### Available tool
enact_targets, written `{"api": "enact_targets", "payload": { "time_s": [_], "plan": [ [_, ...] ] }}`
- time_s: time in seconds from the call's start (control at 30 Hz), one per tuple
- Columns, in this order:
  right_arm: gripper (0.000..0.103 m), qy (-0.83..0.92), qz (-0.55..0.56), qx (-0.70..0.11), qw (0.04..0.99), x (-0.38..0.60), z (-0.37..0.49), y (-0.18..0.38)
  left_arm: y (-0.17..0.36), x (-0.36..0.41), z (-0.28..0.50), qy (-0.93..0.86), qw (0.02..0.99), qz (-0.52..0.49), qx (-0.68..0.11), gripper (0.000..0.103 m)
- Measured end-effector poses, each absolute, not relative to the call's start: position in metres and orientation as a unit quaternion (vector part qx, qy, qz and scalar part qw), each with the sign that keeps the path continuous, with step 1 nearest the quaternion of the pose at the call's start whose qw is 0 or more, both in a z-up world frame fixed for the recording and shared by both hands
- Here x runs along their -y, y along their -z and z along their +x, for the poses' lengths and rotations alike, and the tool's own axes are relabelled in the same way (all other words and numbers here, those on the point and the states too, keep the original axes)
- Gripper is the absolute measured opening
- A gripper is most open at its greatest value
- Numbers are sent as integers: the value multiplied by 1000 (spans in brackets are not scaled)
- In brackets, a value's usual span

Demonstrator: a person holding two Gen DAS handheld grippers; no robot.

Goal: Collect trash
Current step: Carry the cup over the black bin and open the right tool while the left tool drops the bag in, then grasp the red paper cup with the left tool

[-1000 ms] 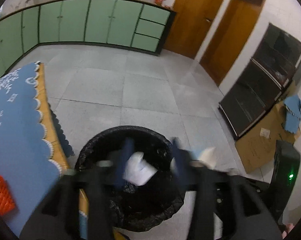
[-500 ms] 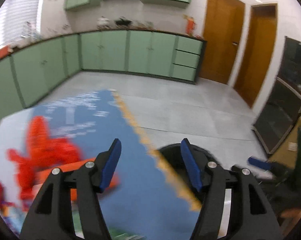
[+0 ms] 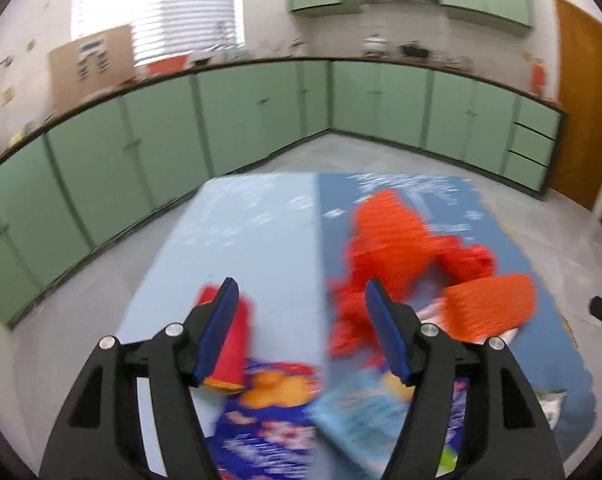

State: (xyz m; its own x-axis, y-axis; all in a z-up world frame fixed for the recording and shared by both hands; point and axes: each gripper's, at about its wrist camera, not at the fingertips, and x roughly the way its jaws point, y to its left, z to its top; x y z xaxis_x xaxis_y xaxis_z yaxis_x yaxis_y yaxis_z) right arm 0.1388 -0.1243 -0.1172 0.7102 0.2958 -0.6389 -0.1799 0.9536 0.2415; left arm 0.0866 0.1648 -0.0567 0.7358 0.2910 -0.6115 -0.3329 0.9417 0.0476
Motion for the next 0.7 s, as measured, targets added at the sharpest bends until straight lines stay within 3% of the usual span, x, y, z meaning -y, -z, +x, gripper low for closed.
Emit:
{"api": "enact_targets", "payload": {
  "time_s": [0.17,0.7],
  "plan": [
    [78,-143,59,-358,921,98,138,117,67,-186,52,-199,921,-52,-332,63],
    [78,-149,16,-362,920,59,135,116,115,-213,52,-161,901,-142,-377,35]
  ]
}}
